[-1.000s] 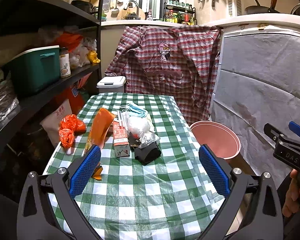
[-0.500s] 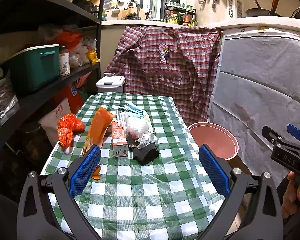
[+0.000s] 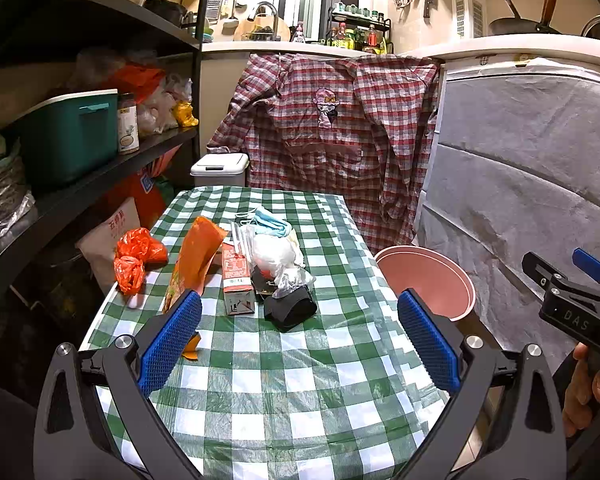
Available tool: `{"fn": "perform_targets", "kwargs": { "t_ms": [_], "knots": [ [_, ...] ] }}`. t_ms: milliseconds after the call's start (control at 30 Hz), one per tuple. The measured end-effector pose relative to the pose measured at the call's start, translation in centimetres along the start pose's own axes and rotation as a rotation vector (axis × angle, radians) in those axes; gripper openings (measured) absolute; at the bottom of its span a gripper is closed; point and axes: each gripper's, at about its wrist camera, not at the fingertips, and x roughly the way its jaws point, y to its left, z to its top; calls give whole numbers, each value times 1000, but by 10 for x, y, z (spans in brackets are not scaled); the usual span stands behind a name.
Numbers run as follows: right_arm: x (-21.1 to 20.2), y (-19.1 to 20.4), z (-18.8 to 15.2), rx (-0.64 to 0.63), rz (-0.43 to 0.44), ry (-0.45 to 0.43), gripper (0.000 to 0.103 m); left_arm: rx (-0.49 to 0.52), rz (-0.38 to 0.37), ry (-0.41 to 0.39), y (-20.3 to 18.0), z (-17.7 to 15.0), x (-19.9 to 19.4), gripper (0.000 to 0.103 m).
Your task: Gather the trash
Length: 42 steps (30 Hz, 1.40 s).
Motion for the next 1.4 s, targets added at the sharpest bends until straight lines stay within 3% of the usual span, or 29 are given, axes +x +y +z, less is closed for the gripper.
{"fn": "perform_targets", "kwargs": {
  "t_ms": [967, 1200, 1400],
  "knots": [
    [-1, 2, 0, -5, 8, 1, 95, -8, -18, -3, -7, 5, 0, 95],
    [-2, 3, 1, -2, -2, -8, 85, -9, -51, -11, -6, 5, -1, 86],
    [-4, 3, 15, 21, 26, -33, 68, -8, -14, -34, 1, 19, -2, 61]
  ]
}}
